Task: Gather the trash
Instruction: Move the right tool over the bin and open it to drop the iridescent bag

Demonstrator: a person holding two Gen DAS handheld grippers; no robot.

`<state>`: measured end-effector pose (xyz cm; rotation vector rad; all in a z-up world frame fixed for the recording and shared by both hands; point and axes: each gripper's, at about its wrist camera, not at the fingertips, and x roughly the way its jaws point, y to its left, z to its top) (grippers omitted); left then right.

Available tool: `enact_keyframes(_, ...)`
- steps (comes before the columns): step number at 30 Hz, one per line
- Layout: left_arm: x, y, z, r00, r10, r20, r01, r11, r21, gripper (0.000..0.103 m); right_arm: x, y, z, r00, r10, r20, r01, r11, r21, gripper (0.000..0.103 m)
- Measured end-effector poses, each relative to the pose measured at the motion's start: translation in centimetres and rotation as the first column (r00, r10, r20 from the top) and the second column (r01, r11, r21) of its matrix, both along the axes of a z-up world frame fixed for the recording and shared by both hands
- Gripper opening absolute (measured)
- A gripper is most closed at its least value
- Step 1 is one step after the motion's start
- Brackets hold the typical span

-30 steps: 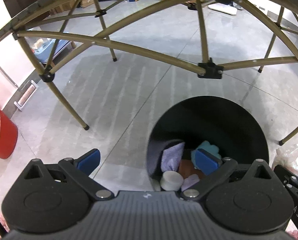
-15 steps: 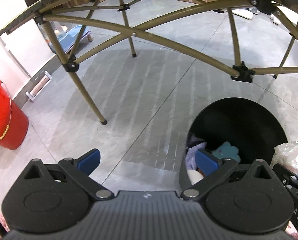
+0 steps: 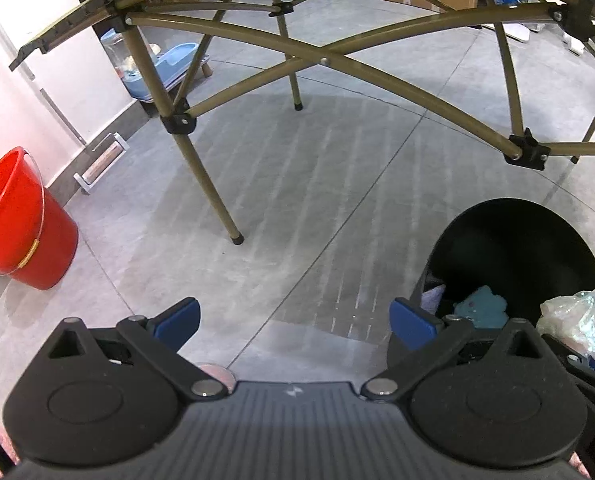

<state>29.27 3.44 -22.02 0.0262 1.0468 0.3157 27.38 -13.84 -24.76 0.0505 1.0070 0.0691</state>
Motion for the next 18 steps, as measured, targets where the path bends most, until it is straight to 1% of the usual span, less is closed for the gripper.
enact_keyframes(7, 0.0, 0.7, -0.2, 1.000, 0.030, -0.004, -0.030, 0.999, 0.019, 0.103, 1.0, 1.0, -1.3, 0.999, -0.004, -0.045, 0.005, 1.000, 0.009, 0.035)
enact_keyframes(13, 0.0, 1.4, -0.6, 0.998, 0.057, -0.016, -0.057, 0.998, 0.039, 0.103, 1.8, 1.2, -2.8, 0.993, -0.029, -0.113, 0.031, 0.999, 0.014, 0.035)
enact_keyframes(18, 0.2, 1.7, -0.9, 0.997, 0.066, -0.027, -0.065, 0.997, 0.045, 0.103, 2.0, 1.5, -3.4, 0.990, -0.035, -0.136, 0.037, 0.999, 0.015, 0.035)
